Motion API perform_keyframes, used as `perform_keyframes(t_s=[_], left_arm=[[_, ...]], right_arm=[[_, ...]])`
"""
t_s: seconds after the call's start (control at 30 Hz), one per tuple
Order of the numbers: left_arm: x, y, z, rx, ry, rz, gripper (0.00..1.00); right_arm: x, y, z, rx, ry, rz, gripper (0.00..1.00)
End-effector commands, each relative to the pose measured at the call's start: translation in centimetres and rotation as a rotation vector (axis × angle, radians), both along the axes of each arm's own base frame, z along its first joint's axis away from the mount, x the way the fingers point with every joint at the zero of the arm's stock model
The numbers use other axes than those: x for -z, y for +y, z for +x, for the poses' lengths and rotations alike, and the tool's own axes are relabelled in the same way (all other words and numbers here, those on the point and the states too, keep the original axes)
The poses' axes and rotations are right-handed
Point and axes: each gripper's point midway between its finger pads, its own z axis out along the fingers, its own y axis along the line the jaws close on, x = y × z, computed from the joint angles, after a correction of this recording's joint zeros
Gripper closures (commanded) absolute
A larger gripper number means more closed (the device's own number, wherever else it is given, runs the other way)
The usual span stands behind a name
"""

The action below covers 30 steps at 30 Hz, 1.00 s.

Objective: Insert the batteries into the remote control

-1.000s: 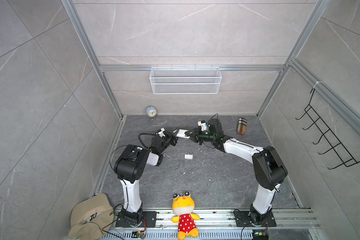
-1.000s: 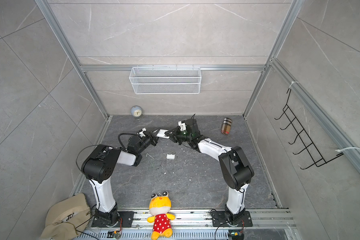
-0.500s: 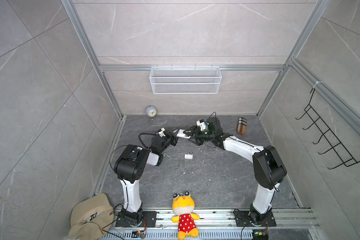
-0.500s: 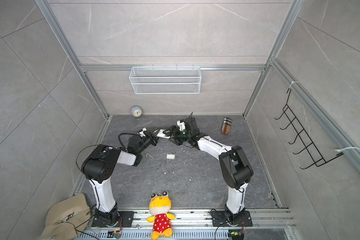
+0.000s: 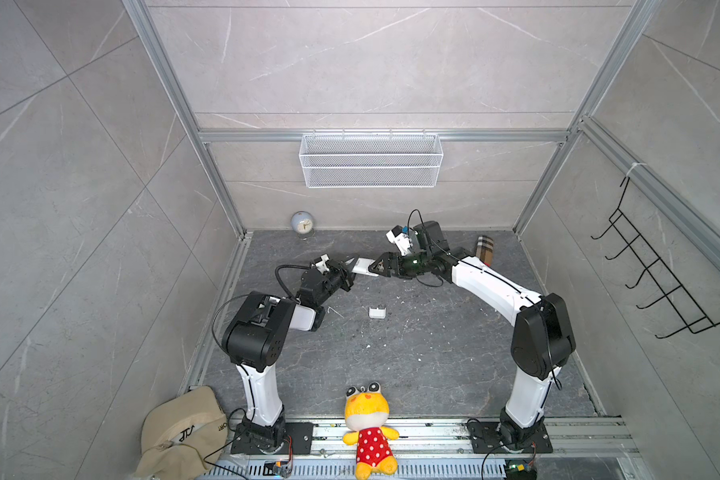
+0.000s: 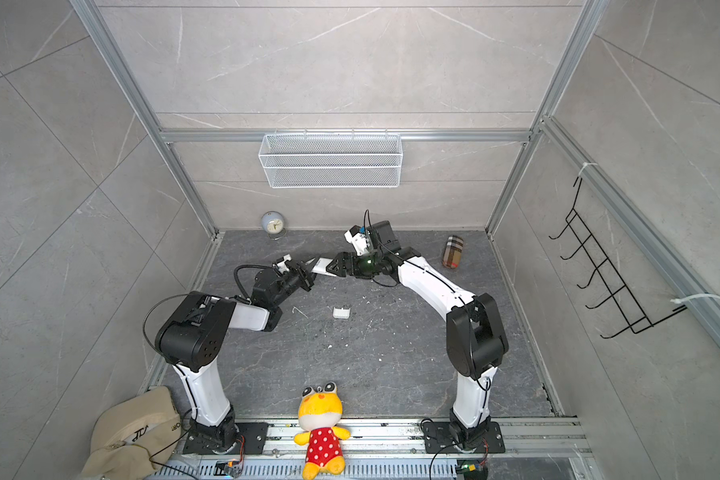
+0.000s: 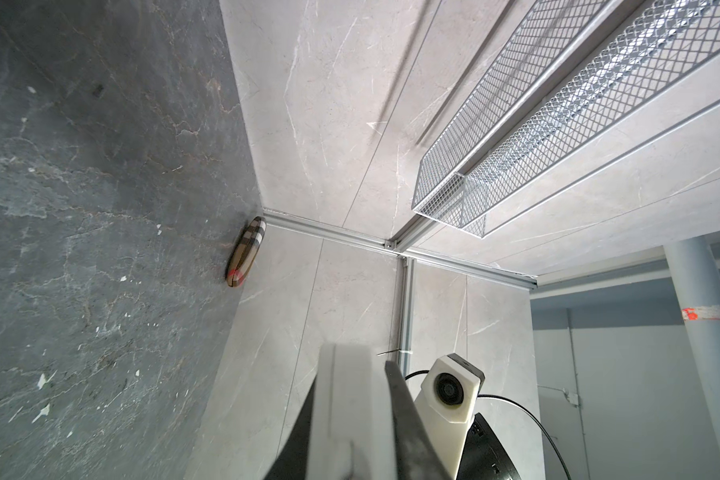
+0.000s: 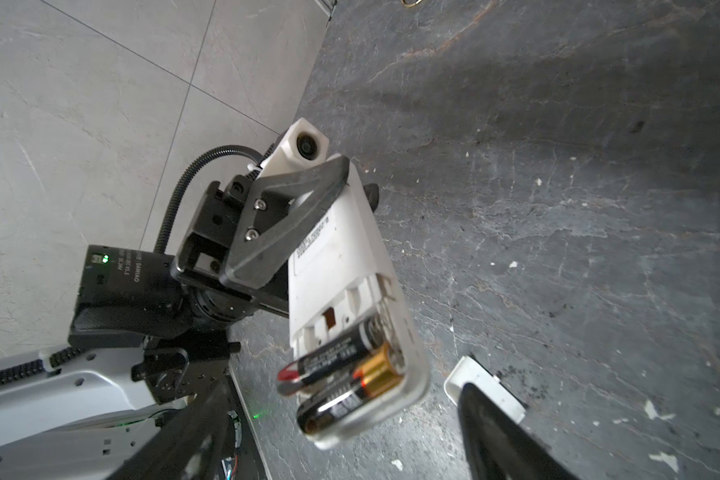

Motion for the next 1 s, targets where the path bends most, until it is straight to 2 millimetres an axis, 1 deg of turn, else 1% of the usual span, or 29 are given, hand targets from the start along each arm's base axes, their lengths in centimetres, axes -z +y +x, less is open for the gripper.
perform_keyframes(t_s=[0.0, 0.13, 0.3, 0.53, 0.7, 0.97], left_arm=[[-3.0, 0.0, -0.8, 0.021, -0.081, 0.006, 0.95], [-2.6, 0.0, -0.7, 0.024, -0.065, 0.009, 0.95], [-2.1, -0.1, -0.5, 0.022, -0.055, 0.006, 0.95], [-1.9, -0.2, -0.3, 0.024, -0.05, 0.006, 0.95], [-1.7, -0.2, -0.2, 0.022, -0.042, 0.009, 0.95], [-1.7, -0.1, -0.3, 0.023, -0.038, 0.012, 0.95]], right_arm=[[-0.7, 0.1, -0.4, -0.041, -0.054, -0.017, 0.18], [-1.0, 0.6, -0.2, -0.047, -0.053, 0.001, 0.21], [-1.1, 1.2, -0.2, -0.054, -0.05, 0.008, 0.29], [-1.3, 1.9, -0.3, -0.07, -0.052, 0.014, 0.3], [-1.0, 2.4, -0.3, -0.079, -0.045, 0.01, 0.36], [-0.7, 2.6, 0.0, -0.076, -0.041, -0.001, 0.37]])
